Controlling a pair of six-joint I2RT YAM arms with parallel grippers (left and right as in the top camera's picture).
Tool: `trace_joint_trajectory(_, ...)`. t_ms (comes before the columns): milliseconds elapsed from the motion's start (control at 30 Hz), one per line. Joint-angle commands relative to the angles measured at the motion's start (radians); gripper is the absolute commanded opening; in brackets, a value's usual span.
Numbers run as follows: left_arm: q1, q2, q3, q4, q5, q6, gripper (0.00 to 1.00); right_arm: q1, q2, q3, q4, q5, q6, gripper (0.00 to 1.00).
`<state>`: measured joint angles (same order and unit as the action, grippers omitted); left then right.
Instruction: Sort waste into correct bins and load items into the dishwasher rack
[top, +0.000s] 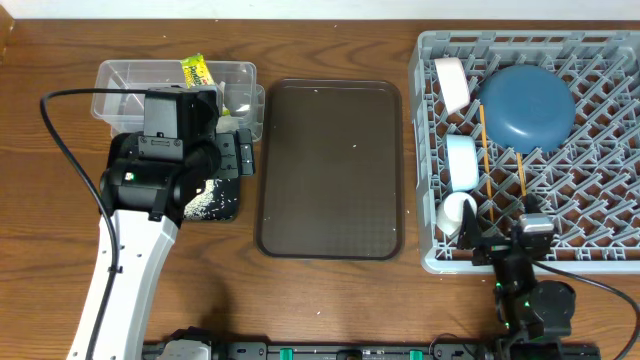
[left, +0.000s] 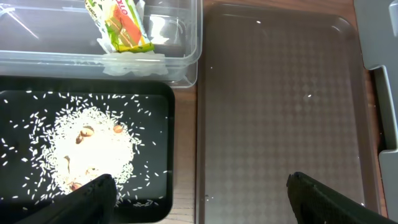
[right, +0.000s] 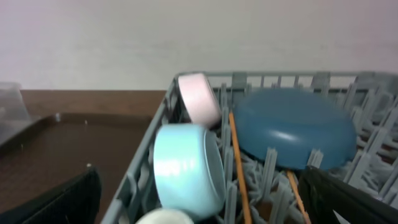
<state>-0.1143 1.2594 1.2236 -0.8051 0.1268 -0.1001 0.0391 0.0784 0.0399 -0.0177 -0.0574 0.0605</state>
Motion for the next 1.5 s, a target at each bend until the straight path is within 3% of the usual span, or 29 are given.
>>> trace_joint_trajectory(0, 0.0, 0.001, 0.018, -0.002, -0.012, 0.007, 0.9, 0.009, -0.038, -0.036, 0.005, -0.008, 0.014, 0.99)
trace_joint_trajectory(1233, 0.0, 0.001, 0.018, -0.011, -0.016, 0.006, 0.9, 0.008, -0.073, -0.034, -0.047, -0.037, 0.013, 0.99)
trace_joint_trajectory(1467, 0.002, -0.066, -0.003, 0.009, -0.016, 0.05, 0.9, 0.008, -0.073, -0.034, -0.047, -0.037, 0.013, 0.99)
